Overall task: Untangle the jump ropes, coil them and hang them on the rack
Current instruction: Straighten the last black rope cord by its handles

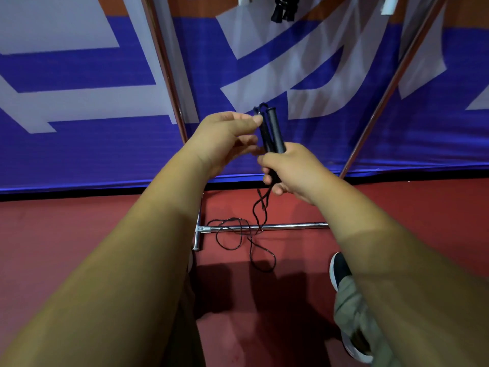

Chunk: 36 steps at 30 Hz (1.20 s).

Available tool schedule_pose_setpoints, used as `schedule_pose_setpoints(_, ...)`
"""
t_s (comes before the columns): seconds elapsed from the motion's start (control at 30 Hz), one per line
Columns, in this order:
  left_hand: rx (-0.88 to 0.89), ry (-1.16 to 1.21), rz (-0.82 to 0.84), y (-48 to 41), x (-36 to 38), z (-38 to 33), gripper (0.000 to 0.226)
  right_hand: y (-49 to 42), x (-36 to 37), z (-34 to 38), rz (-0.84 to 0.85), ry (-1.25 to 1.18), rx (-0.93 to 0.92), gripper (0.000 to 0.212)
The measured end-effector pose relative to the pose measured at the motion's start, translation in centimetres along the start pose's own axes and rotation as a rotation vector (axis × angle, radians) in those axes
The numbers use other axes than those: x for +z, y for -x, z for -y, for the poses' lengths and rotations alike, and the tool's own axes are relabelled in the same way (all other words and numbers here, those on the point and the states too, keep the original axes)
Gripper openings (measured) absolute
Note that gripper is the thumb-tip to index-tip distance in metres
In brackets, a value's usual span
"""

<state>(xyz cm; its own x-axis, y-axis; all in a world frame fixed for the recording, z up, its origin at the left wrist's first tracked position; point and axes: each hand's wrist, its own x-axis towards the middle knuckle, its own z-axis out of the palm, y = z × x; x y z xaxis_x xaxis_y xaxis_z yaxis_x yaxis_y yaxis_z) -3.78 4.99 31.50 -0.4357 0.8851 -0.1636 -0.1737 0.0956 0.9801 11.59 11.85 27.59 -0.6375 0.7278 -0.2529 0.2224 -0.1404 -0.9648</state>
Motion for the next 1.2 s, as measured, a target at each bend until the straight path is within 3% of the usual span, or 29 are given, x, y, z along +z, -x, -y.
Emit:
schedule_pose_setpoints(0.1, -0.027, -0.242, -0.024, -0.7, -0.6, 0.9, 0.043, 0.2, -0.2, 0.8, 0.002, -0.193, -0.015, 0.021)
schedule_pose_setpoints(0.17, -0.096, -0.362, 0.128, -0.6, -0.5, 1.9, 0.042, 0.5, -0.6, 1.5, 0.006, -0.286, -0.036, 0.023)
schedule_pose_setpoints(0.3, -0.334, -0.168, 0.439, 0.3, -0.1, 3.4, 0.039, 1.2, -1.9, 2.7, -0.009, -0.424, -0.072, 0.027)
schedule_pose_setpoints(0.43, -0.244, -0.429, 0.618, 1.0, 0.0, 3.0, 0.065, 2.1, -2.9, 3.5, -0.095, -0.436, -0.099, 0.029)
schedule_pose_setpoints(0.6, -0.139, -0.496, 0.663, 0.8, -0.9, 2.4, 0.038, 3.0, -4.0, 3.9, -0.074, -0.427, -0.120, 0.031)
schedule_pose_setpoints(0.7, -0.125, -0.815, 0.716, 0.8, -0.9, 2.0, 0.024, 3.4, -4.5, 3.7, -0.024, -0.374, -0.112, 0.031)
schedule_pose_setpoints(0.8, -0.170, -1.018, 0.649, 0.7, -0.6, 1.8, 0.021, 3.3, -4.8, 3.3, 0.030, -0.290, -0.049, 0.029)
schedule_pose_setpoints(0.93, 0.016, -1.216, 0.351, 0.2, -0.5, 1.8, 0.018, 3.4, -5.0, 3.1, 0.111, -0.220, 0.076, 0.028)
schedule_pose_setpoints(1.07, 0.176, -1.045, 0.124, -0.7, -1.3, 1.9, 0.008, 3.9, -5.0, 3.2, 0.244, -0.111, 0.194, 0.027)
schedule_pose_setpoints(1.2, 0.224, -0.756, 0.189, -0.1, -1.4, 1.2, 0.018, 4.9, -4.3, 3.2, 0.519, -0.015, 0.313, 0.039)
